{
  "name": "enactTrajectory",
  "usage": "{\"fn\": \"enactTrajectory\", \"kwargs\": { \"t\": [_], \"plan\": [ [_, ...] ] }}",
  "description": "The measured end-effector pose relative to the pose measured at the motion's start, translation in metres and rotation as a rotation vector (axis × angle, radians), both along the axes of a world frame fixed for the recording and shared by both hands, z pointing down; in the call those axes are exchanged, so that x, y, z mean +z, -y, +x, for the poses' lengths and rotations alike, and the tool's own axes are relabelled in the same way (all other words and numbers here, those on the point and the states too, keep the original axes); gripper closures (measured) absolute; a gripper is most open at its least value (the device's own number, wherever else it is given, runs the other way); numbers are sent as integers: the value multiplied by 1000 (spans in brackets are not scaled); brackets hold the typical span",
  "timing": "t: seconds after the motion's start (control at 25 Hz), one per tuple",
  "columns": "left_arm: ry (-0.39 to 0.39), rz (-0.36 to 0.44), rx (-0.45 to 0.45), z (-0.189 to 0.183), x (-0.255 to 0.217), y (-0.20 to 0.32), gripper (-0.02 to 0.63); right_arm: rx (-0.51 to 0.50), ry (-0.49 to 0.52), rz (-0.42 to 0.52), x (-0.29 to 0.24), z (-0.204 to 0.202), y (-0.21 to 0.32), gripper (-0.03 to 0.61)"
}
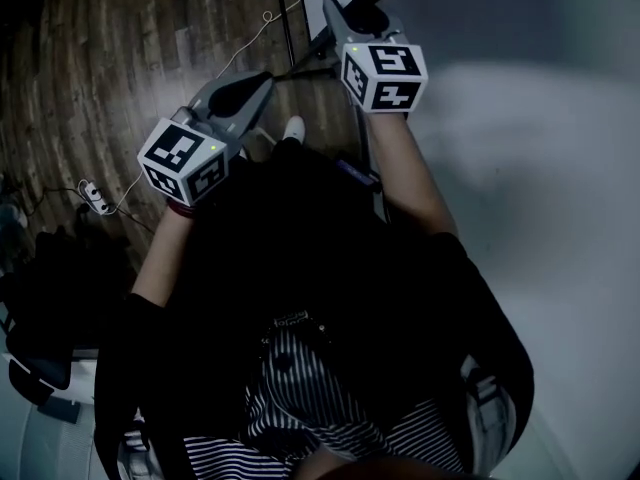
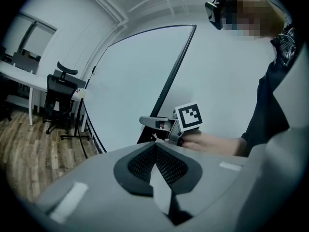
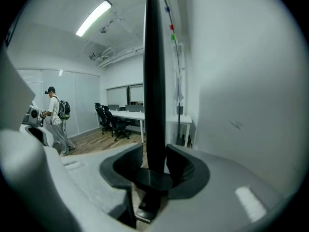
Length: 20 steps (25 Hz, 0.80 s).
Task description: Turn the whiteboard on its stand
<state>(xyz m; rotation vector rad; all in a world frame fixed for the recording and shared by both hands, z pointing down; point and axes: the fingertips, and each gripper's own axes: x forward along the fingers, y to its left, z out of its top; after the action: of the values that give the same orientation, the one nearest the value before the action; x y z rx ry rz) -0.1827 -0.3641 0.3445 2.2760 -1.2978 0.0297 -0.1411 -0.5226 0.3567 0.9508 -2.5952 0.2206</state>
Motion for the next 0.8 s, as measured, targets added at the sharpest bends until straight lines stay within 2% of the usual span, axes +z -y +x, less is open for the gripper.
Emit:
{"fn": "enactTrajectory", "kwargs": {
  "t": [0.16, 0.32, 0.56, 0.8],
  "plan": [
    [-2, -2, -7, -5, 6, 4, 607, 2, -1, 0, 0, 1, 8, 423],
    [-6, -34, -28, -12, 15, -19, 607, -8, 14, -30, 5, -5, -24, 418],
    [5, 3, -47, -23, 7, -18, 607, -17, 35, -40, 6, -39, -66, 403],
    [3, 10, -50, -28, 10, -35, 607, -3, 16, -48, 10, -25, -85, 407]
  ]
}}
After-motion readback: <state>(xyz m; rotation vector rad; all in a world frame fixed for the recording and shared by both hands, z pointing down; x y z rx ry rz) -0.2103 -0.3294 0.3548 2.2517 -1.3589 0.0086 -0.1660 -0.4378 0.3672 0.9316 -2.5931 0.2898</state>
